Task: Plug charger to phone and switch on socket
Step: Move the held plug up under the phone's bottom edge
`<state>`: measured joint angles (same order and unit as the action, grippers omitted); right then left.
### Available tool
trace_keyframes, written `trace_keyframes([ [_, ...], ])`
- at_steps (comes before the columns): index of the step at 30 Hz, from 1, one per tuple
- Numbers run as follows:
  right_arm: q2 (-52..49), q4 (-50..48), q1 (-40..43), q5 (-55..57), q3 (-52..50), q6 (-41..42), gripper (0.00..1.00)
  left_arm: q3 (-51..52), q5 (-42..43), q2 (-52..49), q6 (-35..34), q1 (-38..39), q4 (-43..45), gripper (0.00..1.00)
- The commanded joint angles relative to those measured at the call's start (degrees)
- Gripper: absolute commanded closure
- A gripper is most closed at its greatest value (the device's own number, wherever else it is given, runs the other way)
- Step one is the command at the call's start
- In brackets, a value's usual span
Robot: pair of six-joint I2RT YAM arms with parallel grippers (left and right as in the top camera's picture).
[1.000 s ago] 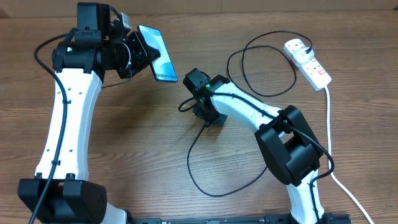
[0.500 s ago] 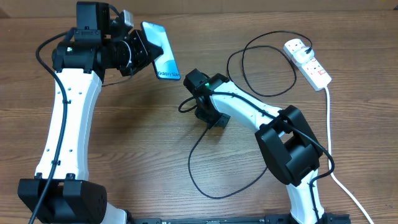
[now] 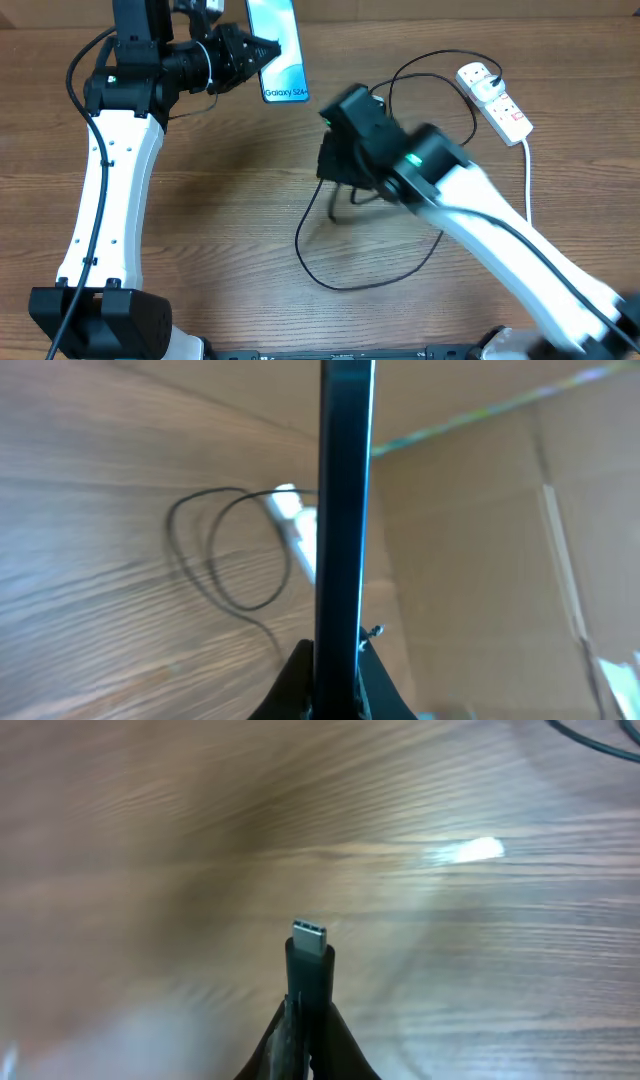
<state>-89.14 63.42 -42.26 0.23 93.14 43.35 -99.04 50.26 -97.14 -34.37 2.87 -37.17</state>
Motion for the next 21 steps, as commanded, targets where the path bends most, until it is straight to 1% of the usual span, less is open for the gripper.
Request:
trace_keyframes([
  [1,3.6,0.6,-2.8,-5.1,0.9,-8.0,0.96,-0.7,9.7,0.1,-2.0,-0.3,2.8,0.96],
  [2,4.2,0.9,-3.7,-5.0,0.9,-8.5,0.96,-0.7,11.2,0.1,-2.6,-0.3,3.4,0.96],
  [3,4.7,1.4,-5.3,-4.9,0.9,-9.2,0.96,-0.7,14.3,0.1,-3.7,-0.3,4.5,0.96],
  [7,4.6,-0.1,-6.9,-4.3,0.9,-9.4,0.96,-0.7,19.9,0.1,-3.2,-0.3,4.7,0.96],
  [14,4.8,-3.5,-6.9,-6.6,2.1,-11.1,0.96,-0.7,20.6,0.1,0.0,-0.3,1.0,0.96],
  [18,4.8,-3.7,-6.7,-6.5,2.6,-13.3,0.96,-0.7,23.1,0.1,3.4,-0.3,-1.2,0.96],
  [21,4.8,-3.8,-6.2,-6.5,2.6,-13.4,0.96,-0.7,24.4,0.1,3.8,-0.3,-1.6,0.96],
])
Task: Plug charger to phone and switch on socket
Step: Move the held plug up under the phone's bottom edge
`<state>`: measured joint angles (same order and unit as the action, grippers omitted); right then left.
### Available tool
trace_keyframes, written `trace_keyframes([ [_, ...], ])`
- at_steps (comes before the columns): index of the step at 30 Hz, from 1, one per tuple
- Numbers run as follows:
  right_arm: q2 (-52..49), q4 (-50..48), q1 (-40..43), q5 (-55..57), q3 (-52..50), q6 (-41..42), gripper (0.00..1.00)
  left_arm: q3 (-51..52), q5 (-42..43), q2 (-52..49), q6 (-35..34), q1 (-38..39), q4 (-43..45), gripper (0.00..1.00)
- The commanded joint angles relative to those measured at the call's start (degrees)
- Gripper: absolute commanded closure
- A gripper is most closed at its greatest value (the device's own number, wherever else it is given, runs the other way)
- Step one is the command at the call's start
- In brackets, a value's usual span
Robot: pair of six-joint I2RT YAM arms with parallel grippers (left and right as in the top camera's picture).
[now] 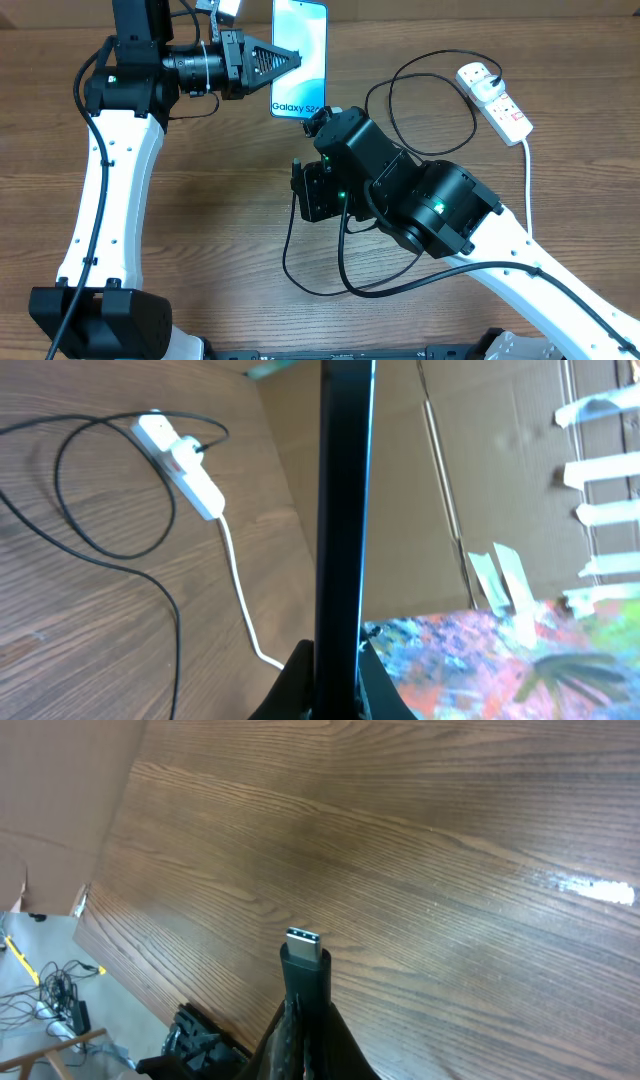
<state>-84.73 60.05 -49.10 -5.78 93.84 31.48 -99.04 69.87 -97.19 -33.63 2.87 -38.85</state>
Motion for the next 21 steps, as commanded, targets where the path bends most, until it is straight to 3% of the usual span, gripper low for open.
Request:
trace_keyframes([
  [1,0.3,-0.5,0.7,-0.5,1.9,-1.6,0.96,-0.7,4.7,0.1,3.1,-0.3,0.0,0.96],
  [21,0.2,-4.5,3.5,1.4,1.9,0.2,0.96,-0.7,0.7,0.1,10.2,1.0,-6.2,0.96],
])
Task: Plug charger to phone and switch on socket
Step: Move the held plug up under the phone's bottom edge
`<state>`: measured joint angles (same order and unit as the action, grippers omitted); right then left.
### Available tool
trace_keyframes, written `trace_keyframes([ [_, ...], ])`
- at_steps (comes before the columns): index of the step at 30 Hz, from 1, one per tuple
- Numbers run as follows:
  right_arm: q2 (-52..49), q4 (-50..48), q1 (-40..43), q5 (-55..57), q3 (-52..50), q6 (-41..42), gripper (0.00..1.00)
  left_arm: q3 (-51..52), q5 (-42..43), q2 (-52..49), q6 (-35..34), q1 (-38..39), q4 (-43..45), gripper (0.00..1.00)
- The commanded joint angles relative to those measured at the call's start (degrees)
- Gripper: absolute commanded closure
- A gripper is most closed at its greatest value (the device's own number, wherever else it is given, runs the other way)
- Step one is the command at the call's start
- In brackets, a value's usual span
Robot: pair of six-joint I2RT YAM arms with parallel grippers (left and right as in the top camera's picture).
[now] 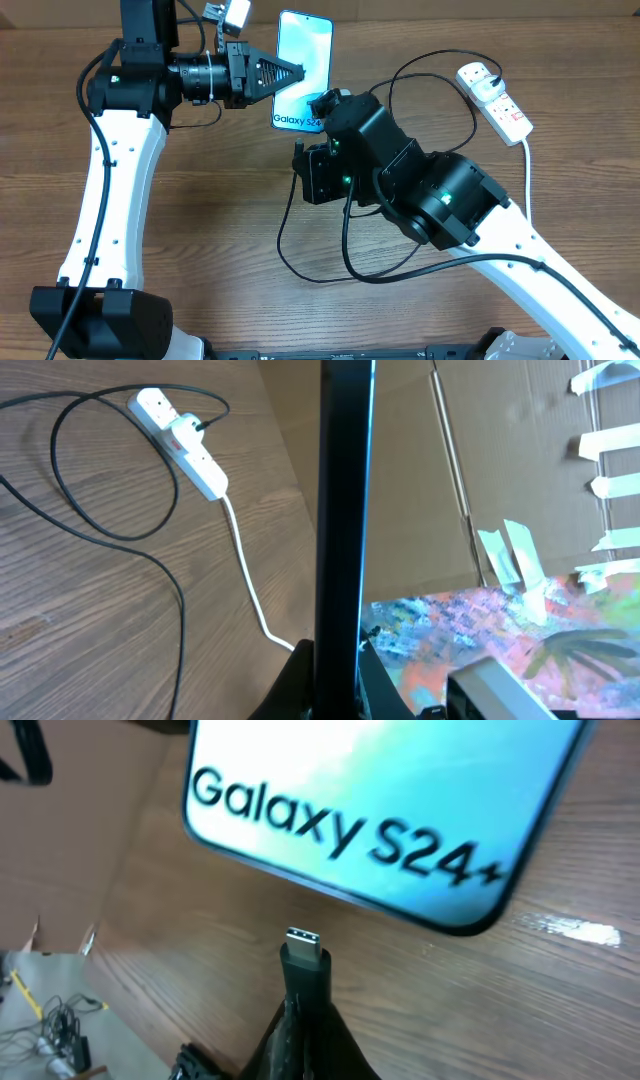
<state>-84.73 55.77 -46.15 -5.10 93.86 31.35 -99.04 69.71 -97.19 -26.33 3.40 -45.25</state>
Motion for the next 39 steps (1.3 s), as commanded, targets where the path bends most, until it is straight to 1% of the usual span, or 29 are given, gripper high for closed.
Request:
trace_keyframes([
  [1,0.1,-0.3,0.5,0.7,1.9,0.3,0.96,-0.7,0.9,0.1,3.4,0.5,0.2,0.96],
  [4,-0.6,-0.2,0.5,0.6,1.9,2.0,0.96,-0.7,0.9,0.1,4.1,0.8,0.3,0.96],
  [11,-2.2,-0.4,0.5,-0.2,1.9,2.8,0.96,-0.7,0.8,0.1,4.1,1.2,1.5,0.96],
  [18,-2.2,-0.5,0.9,-0.1,1.9,2.7,0.96,-0.7,0.8,0.1,4.6,1.2,1.7,0.96],
  [22,-2.2,-0.7,0.9,-0.2,1.9,2.7,0.96,-0.7,0.8,0.1,7.0,1.2,1.7,0.96],
  [39,-2.2,-1.6,0.9,0.8,1.9,2.7,0.96,-0.7,0.6,0.1,8.4,1.2,0.4,0.96],
])
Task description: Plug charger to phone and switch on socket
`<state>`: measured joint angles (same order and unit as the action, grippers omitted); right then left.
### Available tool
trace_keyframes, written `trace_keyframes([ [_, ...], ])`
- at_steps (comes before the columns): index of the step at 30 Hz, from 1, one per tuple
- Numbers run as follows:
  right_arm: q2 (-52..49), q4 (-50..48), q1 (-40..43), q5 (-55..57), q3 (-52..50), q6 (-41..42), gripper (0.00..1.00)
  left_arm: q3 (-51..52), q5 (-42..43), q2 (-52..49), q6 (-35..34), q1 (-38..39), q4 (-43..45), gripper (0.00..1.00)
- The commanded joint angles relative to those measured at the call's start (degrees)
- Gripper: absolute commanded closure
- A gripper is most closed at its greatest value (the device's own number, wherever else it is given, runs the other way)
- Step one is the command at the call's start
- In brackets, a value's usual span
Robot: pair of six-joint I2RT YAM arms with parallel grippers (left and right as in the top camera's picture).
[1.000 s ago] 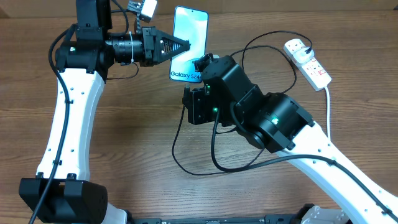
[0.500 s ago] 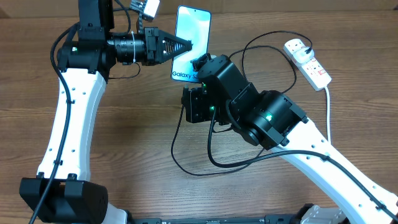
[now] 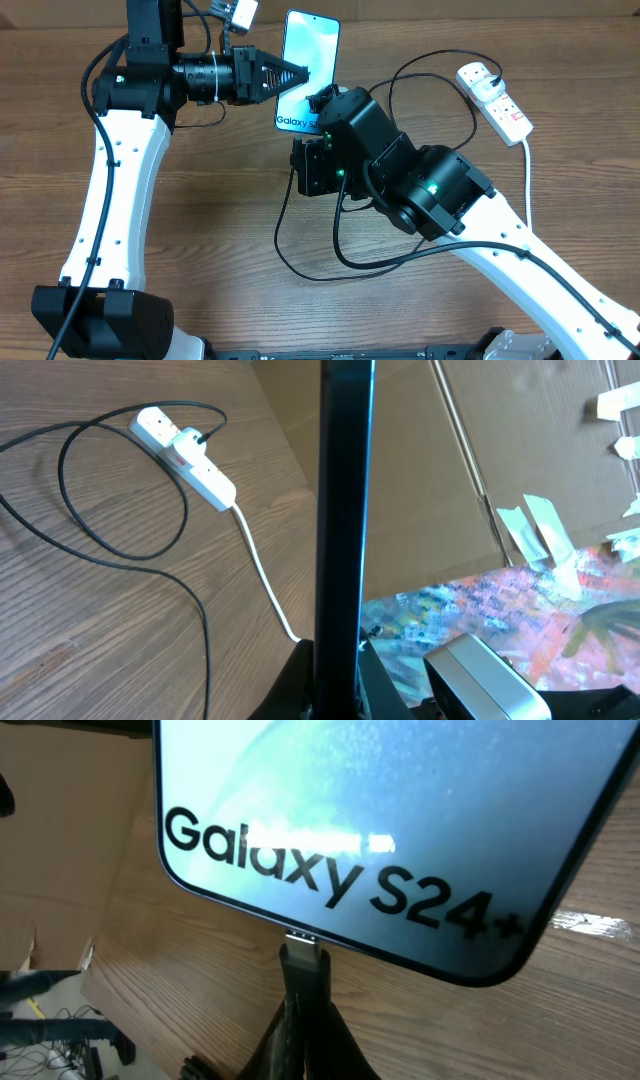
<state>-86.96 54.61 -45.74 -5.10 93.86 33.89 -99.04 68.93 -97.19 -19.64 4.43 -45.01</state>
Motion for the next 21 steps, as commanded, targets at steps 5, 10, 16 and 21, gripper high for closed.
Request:
trace_keyframes([
  [5,0.0,-0.3,0.5,1.1,1.9,0.2,0.96,-0.7,1.4,0.1,1.9,0.2,0.0,0.96],
  [10,0.0,-0.3,0.5,1.1,1.9,0.2,0.96,-0.7,1.7,0.1,1.9,0.2,0.0,0.96],
  [16,0.0,-0.3,0.5,1.1,1.9,0.4,0.96,-0.7,3.2,0.1,2.2,0.2,0.5,0.96],
  [21,0.0,-0.3,0.5,0.9,1.9,0.9,0.96,-0.7,5.1,0.1,3.0,0.2,1.1,0.96],
])
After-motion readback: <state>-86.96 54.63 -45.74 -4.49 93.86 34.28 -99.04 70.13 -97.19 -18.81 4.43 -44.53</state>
